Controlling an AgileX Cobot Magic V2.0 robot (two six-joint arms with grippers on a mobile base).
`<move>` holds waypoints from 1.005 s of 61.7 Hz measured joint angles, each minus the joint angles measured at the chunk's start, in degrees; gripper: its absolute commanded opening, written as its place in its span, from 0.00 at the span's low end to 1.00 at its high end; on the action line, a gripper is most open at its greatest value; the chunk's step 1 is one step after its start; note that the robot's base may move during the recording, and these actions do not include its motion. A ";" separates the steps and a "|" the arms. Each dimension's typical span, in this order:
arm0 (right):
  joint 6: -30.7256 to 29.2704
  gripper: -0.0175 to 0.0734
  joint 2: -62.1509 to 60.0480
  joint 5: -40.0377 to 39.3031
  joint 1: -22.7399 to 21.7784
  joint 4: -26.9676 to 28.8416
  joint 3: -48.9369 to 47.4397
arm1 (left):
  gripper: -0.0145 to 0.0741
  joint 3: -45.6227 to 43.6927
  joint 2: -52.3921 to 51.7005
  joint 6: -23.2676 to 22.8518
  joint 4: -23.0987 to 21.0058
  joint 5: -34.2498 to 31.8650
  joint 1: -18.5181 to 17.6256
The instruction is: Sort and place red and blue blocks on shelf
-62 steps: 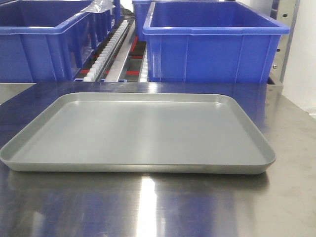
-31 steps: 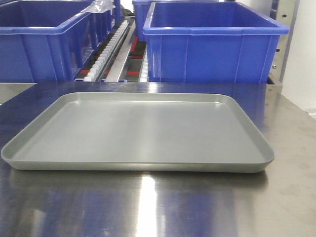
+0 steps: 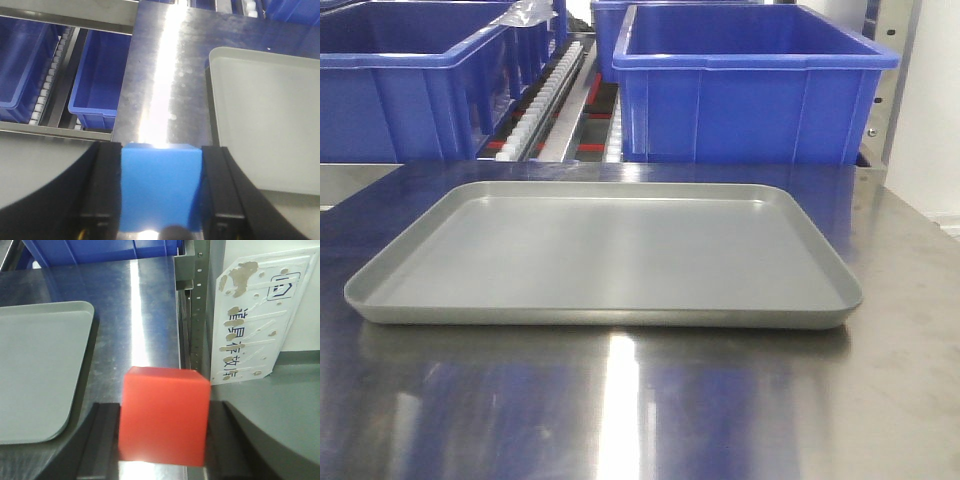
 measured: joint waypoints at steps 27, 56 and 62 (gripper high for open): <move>0.00 0.25 0.00 0.00 0.00 0.00 0.00 | 0.30 0.00 0.00 0.00 0.00 0.00 0.00; 0.00 0.25 0.00 0.00 0.00 0.00 0.00 | 0.30 0.00 0.00 0.00 0.00 0.00 0.00; 0.00 0.25 0.00 0.00 0.00 0.00 0.00 | 0.30 0.00 0.00 0.00 0.00 0.00 0.00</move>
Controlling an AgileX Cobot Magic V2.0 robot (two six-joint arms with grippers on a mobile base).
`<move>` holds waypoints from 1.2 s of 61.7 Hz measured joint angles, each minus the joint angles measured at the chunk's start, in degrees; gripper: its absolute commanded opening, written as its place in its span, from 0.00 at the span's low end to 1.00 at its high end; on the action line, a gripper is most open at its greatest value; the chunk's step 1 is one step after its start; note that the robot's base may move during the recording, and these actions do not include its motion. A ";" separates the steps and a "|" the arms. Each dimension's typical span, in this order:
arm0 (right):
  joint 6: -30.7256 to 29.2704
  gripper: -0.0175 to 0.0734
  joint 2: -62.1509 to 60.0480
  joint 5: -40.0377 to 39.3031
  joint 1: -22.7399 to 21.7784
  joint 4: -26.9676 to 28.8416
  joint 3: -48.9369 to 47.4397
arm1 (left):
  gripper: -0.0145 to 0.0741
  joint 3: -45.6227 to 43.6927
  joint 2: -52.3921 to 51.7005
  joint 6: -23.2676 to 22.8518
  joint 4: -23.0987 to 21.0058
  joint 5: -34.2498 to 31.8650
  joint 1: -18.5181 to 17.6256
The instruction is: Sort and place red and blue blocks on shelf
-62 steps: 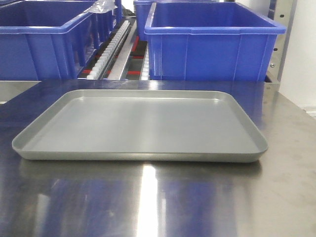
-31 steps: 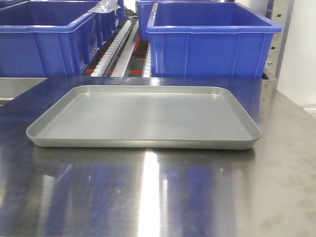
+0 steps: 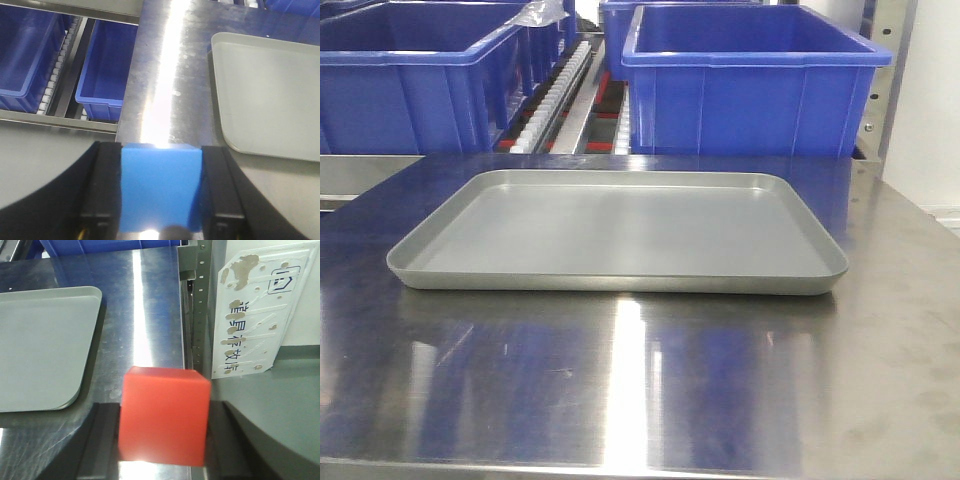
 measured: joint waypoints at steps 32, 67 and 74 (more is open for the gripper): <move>0.00 0.25 0.00 0.00 0.00 0.00 0.00 | 0.30 0.00 0.00 0.00 0.00 0.00 0.00; 0.00 0.25 0.00 0.00 0.00 0.00 0.00 | 0.30 0.00 0.00 0.00 0.00 0.00 0.00; 0.00 0.25 0.00 0.00 0.00 0.00 0.00 | 0.30 0.00 0.00 0.00 0.00 0.00 0.00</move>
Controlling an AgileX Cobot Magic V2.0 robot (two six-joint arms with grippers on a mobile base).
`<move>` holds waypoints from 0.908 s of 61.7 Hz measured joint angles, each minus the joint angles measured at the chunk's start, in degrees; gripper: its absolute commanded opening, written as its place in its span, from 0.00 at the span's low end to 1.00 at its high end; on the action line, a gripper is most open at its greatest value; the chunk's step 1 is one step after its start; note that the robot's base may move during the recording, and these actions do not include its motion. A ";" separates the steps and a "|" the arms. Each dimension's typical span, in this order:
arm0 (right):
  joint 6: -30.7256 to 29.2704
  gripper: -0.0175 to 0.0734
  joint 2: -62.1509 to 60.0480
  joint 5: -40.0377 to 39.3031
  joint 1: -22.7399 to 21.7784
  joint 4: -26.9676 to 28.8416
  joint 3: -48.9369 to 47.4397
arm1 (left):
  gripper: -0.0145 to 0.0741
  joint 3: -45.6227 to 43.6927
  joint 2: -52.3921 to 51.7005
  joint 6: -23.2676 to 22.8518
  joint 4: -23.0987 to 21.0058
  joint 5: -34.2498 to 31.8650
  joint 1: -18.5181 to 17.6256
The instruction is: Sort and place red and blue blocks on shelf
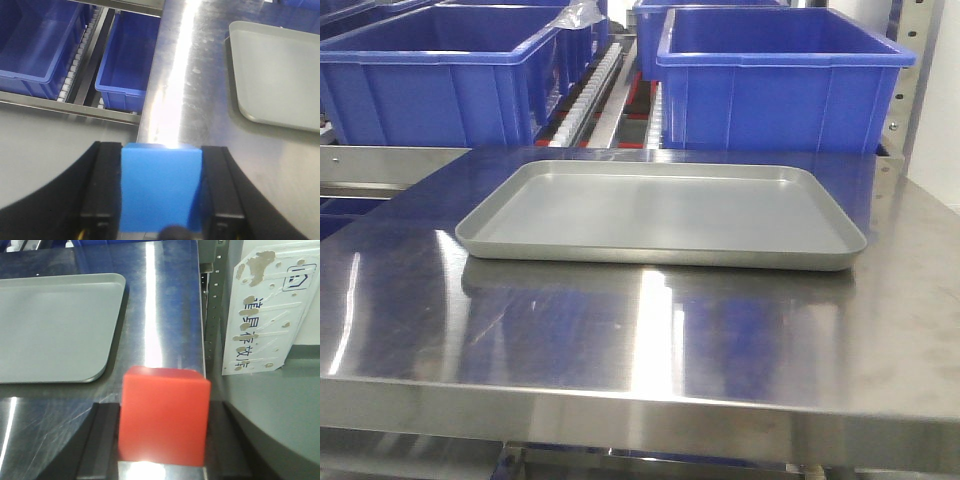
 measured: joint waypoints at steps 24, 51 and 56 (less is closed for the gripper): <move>0.00 0.25 0.00 0.00 0.00 0.00 0.00 | 0.30 0.00 0.00 0.00 0.00 0.00 0.00; 0.00 0.25 0.00 0.00 0.00 0.00 0.00 | 0.30 0.00 0.00 0.00 0.00 0.00 0.00; 0.00 0.25 0.00 0.00 0.00 0.00 0.00 | 0.30 0.00 -0.05 0.00 0.00 0.00 0.00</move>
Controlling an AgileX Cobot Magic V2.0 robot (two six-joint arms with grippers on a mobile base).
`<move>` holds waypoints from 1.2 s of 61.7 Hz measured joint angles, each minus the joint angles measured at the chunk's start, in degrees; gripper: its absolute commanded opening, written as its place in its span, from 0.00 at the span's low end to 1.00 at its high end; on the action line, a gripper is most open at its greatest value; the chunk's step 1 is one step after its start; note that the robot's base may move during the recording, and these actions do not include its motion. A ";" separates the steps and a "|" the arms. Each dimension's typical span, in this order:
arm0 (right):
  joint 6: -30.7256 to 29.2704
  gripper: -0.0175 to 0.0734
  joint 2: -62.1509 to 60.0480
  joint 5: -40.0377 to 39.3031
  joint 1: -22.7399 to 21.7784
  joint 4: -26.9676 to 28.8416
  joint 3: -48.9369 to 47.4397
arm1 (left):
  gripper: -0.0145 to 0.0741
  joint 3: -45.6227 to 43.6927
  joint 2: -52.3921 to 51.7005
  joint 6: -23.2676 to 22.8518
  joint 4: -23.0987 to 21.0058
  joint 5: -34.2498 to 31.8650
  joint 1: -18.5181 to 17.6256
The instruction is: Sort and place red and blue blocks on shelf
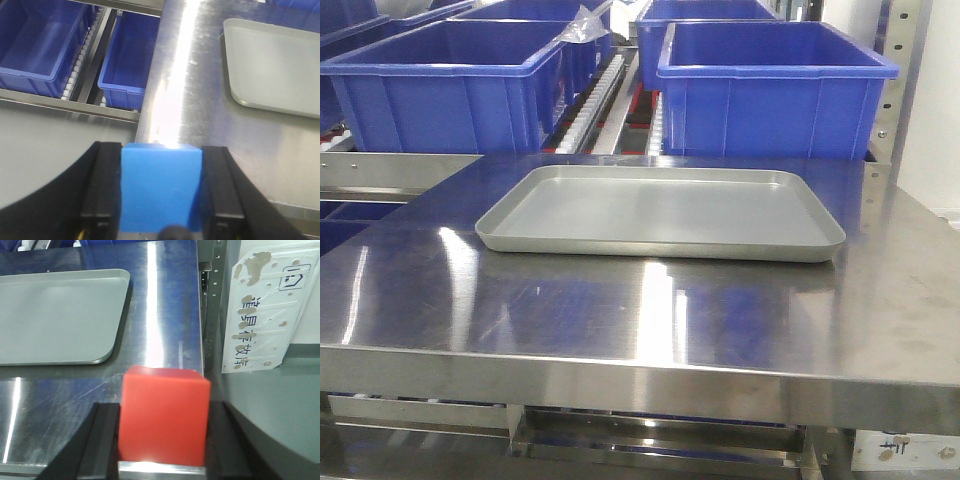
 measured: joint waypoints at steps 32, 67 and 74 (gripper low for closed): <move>0.00 0.25 0.00 0.00 0.00 0.00 0.00 | 0.30 0.00 0.00 0.00 0.00 0.00 0.00; 0.00 0.25 0.00 0.00 0.00 0.00 0.00 | 0.30 0.00 0.00 0.00 0.00 0.00 0.00; 0.00 0.25 0.00 0.00 0.00 0.00 0.00 | 0.30 0.00 0.00 0.00 0.00 0.00 0.00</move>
